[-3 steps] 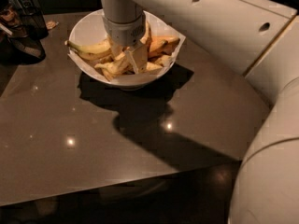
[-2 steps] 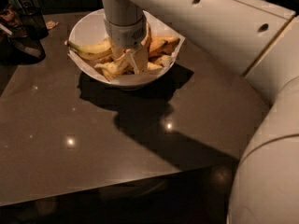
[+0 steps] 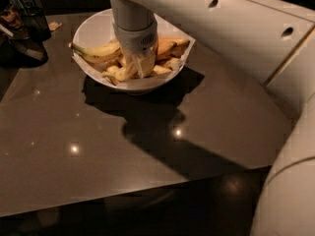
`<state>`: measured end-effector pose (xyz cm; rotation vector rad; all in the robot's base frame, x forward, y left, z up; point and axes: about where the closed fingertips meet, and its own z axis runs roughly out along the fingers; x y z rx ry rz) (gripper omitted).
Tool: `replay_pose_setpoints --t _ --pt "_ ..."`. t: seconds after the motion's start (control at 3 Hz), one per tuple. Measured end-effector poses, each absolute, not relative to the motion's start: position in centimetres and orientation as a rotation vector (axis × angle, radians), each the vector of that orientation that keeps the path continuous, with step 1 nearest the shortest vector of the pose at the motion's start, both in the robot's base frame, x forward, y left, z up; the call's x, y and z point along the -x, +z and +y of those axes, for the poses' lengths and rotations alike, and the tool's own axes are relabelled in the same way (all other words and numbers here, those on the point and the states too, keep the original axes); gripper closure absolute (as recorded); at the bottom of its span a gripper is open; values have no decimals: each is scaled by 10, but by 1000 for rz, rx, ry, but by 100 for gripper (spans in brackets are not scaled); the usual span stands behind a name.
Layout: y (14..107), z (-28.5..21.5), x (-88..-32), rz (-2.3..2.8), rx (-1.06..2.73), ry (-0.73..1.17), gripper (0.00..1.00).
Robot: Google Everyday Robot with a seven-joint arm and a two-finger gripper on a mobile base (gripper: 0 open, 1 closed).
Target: Pick banana from white bowl
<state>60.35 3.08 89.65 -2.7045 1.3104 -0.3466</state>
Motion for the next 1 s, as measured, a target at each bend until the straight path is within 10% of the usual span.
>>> replay_pose_setpoints --t 0.33,1.0 --pt "896 31 -603 1311 2704 -347 100" --pt "901 28 -604 1348 2662 -366 100"
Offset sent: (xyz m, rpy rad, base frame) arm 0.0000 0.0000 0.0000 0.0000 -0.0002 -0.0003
